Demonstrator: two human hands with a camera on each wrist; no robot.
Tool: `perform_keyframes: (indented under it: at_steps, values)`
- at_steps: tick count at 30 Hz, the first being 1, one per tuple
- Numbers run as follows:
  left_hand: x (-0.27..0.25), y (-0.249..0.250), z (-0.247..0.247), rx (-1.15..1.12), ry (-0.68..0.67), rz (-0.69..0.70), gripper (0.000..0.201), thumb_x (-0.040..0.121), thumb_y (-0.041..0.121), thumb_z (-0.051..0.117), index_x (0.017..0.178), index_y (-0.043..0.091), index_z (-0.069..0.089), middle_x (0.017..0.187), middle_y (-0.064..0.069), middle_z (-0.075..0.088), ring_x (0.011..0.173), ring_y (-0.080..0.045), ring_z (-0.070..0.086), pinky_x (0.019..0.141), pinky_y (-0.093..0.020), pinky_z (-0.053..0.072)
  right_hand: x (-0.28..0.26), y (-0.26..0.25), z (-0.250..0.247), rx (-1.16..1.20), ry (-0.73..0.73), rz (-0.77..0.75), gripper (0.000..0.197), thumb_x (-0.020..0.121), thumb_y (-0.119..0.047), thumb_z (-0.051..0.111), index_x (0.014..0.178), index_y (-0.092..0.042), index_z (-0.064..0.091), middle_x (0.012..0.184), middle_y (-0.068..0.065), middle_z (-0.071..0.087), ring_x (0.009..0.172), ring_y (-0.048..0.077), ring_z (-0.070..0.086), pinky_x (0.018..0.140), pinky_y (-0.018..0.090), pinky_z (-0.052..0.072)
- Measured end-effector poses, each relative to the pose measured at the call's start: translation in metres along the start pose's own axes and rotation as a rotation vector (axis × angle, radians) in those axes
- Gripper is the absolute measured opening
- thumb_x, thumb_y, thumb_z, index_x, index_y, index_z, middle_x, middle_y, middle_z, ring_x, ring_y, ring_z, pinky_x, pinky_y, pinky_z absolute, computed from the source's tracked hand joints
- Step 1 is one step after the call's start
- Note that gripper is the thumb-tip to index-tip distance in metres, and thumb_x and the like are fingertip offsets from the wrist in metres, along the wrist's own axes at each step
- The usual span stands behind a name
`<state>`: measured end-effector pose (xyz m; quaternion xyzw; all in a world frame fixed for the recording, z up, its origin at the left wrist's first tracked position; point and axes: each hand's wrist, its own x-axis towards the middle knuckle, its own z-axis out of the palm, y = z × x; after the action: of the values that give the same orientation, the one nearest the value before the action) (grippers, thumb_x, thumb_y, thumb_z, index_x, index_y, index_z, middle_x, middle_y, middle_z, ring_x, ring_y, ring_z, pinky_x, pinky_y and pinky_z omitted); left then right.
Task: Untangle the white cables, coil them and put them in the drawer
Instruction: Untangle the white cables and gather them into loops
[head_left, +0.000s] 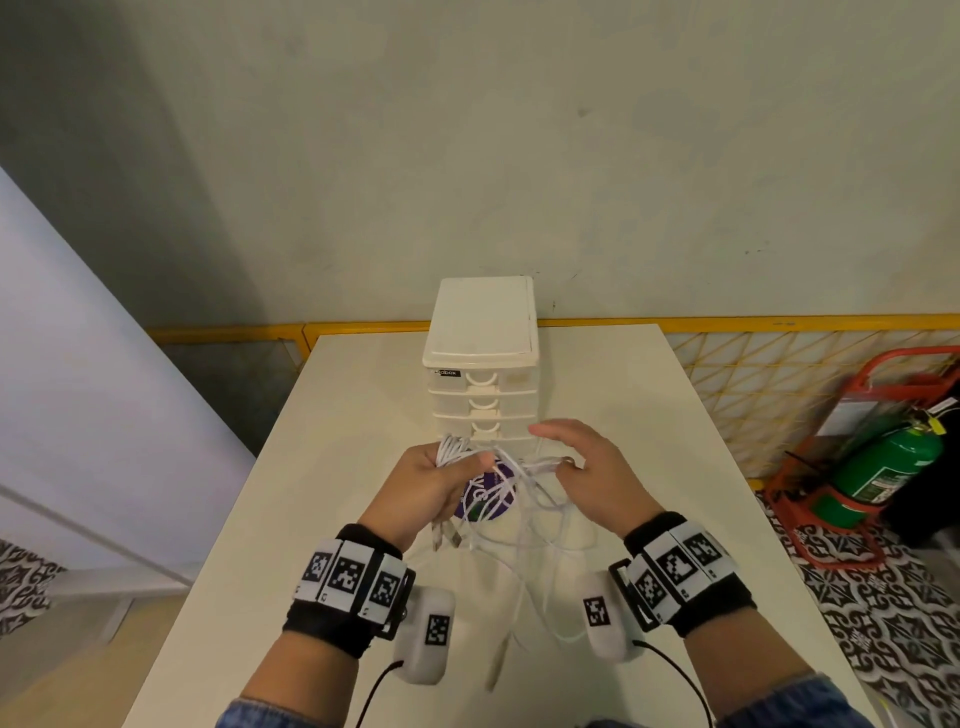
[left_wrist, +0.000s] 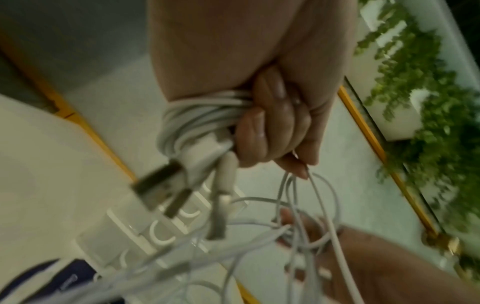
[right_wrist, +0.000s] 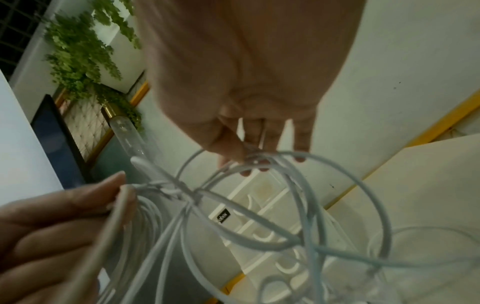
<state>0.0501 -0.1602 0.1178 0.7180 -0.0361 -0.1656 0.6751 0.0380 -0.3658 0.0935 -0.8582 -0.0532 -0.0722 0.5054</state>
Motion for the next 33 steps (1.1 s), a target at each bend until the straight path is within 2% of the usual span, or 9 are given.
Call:
perform_keyframes:
  at_steps: [3, 6, 10, 13, 18, 21, 23, 29, 33]
  values:
    - [0.001, 0.000, 0.002, 0.022, -0.006, 0.038, 0.048, 0.087, 0.018, 0.067, 0.046, 0.025, 0.043, 0.044, 0.001, 0.029, 0.039, -0.013, 0.021, 0.042, -0.022, 0.019, -0.003, -0.017, 0.002, 0.083, -0.105, -0.142, 0.038, 0.084, -0.012, 0.057, 0.120, -0.026, 0.059, 0.124, -0.014, 0.052, 0.115, -0.012, 0.044, 0.095, 0.003, 0.031]
    - [-0.002, 0.002, 0.003, -0.003, -0.016, 0.073, 0.041, 0.086, 0.018, 0.067, 0.049, 0.020, 0.050, 0.044, 0.001, 0.030, 0.040, -0.012, 0.022, 0.042, -0.023, 0.017, -0.004, -0.020, 0.012, 0.076, -0.107, -0.177, 0.022, 0.085, -0.029, 0.066, 0.106, -0.025, 0.069, 0.106, -0.007, 0.065, 0.100, 0.000, 0.058, 0.088, 0.015, 0.044]
    - [-0.004, 0.004, -0.008, 0.028, 0.099, 0.111, 0.036, 0.084, 0.022, 0.069, 0.074, -0.011, 0.059, 0.040, 0.002, 0.035, 0.036, -0.012, 0.028, 0.041, -0.025, 0.031, 0.000, -0.011, 0.009, 0.140, 0.069, -0.015, 0.018, 0.090, -0.027, 0.058, 0.086, -0.019, 0.074, 0.088, -0.003, 0.071, 0.086, 0.009, 0.064, 0.080, 0.021, 0.046]
    - [-0.004, 0.008, -0.009, 0.034, 0.157, 0.115, 0.031, 0.087, 0.016, 0.067, 0.056, 0.016, 0.067, 0.037, 0.003, 0.037, 0.034, -0.012, 0.030, 0.037, -0.024, 0.038, 0.004, -0.007, 0.006, 0.148, 0.125, 0.080, 0.022, 0.093, -0.023, 0.054, 0.079, -0.023, 0.071, 0.081, -0.008, 0.071, 0.078, 0.005, 0.065, 0.079, 0.020, 0.048]
    - [-0.005, 0.011, -0.005, 0.082, 0.135, 0.099, 0.032, 0.087, 0.017, 0.068, 0.055, 0.024, 0.064, 0.035, 0.009, 0.042, 0.032, -0.005, 0.036, 0.035, -0.020, 0.035, 0.007, -0.010, -0.004, 0.229, 0.212, 0.138, 0.029, 0.095, -0.023, 0.050, 0.083, -0.007, 0.071, 0.076, 0.001, 0.071, 0.065, 0.001, 0.063, 0.067, 0.014, 0.047]
    - [-0.004, 0.007, 0.006, 0.183, 0.085, 0.072, 0.008, 0.078, 0.023, 0.077, 0.082, 0.017, 0.073, 0.043, 0.012, 0.054, 0.038, -0.003, 0.049, 0.039, -0.023, 0.040, 0.006, -0.018, -0.003, 0.303, 0.171, 0.144, 0.029, 0.096, -0.022, 0.049, 0.085, -0.006, 0.070, 0.071, 0.002, 0.067, 0.056, 0.000, 0.058, 0.057, 0.013, 0.045]
    - [-0.001, 0.002, 0.013, 0.190, 0.093, 0.097, 0.024, 0.073, 0.022, 0.082, 0.091, 0.011, 0.073, 0.053, 0.015, 0.062, 0.048, 0.001, 0.057, 0.039, -0.019, 0.041, 0.005, -0.021, 0.003, 0.260, 0.113, 0.141, 0.027, 0.095, -0.025, 0.051, 0.086, -0.010, 0.071, 0.068, -0.003, 0.066, 0.057, 0.002, 0.058, 0.059, 0.016, 0.045]
    - [0.001, -0.001, 0.022, 0.177, 0.209, 0.143, 0.016, 0.075, 0.019, 0.080, 0.082, 0.007, 0.072, 0.072, -0.007, 0.072, 0.054, -0.005, 0.061, 0.038, -0.012, 0.040, 0.003, -0.024, 0.011, 0.354, 0.157, 0.116, 0.007, 0.083, -0.019, 0.069, 0.089, -0.016, 0.066, 0.069, 0.011, 0.065, 0.057, 0.015, 0.060, 0.057, 0.024, 0.050]
    - [0.004, 0.002, 0.016, 0.164, 0.211, 0.089, 0.020, 0.077, 0.020, 0.079, 0.086, 0.004, 0.071, 0.058, 0.007, 0.065, 0.047, -0.002, 0.058, 0.040, -0.017, 0.043, 0.006, -0.016, 0.009, 0.250, 0.173, 0.129, 0.022, 0.078, -0.029, 0.073, 0.089, -0.015, 0.061, 0.065, -0.001, 0.064, 0.056, 0.004, 0.057, 0.061, 0.020, 0.046]
